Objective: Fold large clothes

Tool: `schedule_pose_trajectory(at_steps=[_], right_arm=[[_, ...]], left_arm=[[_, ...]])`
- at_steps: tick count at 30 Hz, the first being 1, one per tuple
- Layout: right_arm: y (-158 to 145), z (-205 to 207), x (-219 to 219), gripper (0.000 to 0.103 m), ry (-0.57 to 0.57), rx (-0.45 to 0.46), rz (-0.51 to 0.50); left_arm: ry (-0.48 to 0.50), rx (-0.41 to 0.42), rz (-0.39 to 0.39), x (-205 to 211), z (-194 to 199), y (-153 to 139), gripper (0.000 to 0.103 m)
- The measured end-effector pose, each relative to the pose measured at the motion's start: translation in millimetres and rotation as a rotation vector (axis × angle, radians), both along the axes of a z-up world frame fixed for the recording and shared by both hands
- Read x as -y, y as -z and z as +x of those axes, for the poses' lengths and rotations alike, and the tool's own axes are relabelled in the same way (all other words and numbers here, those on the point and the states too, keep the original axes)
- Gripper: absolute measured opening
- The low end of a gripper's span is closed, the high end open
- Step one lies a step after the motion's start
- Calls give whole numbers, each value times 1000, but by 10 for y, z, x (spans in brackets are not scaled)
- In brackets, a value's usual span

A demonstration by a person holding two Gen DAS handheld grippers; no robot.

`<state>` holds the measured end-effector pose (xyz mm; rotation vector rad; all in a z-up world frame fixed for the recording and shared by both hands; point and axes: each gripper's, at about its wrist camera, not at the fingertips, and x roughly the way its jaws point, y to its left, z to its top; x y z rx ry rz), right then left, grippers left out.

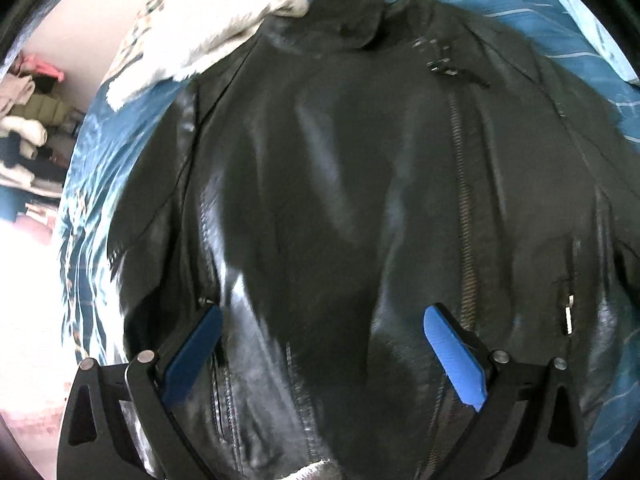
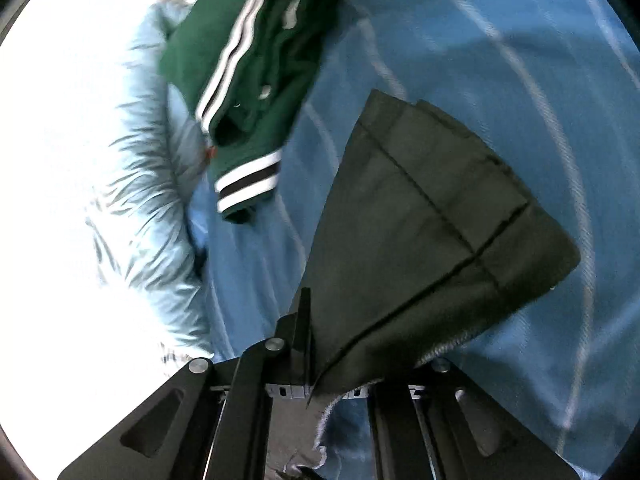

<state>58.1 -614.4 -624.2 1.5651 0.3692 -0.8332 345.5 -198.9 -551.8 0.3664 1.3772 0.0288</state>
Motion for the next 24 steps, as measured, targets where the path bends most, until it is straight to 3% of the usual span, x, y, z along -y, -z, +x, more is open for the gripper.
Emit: schedule_pose_trajectory(at_steps=[2,3,5,7,9,13,16,21,24], right_arm=[[294,176,127,17,-62,-26,92],[464,219,190,20,-73,28,115],[500,293,199,20,-67,95,109],[447,419,224,16,-81,88,84],[190,478,236,6,-97,76,25],[-479,538,212,6,-96,104,-65],[-1017,760,39,6,-162,127,-139],[-1698,1661,-483,6,-379,163,-233],[-1893,2313,-968,5,-521,175,-266]], left_arm=[[5,-3,6,68,-6,31,103],[3,-9,10,115,48,54,103],[-8,-15,13,124,92,91,103],[-16,-6,20,146,112,108,103],[-23,1,24,163,150,119,103],[-47,-5,24,137,204,153,103],[-60,-4,17,40,265,144,103],[-105,8,-14,-252,317,39,103],[-149,10,-15,-555,343,-12,103]])
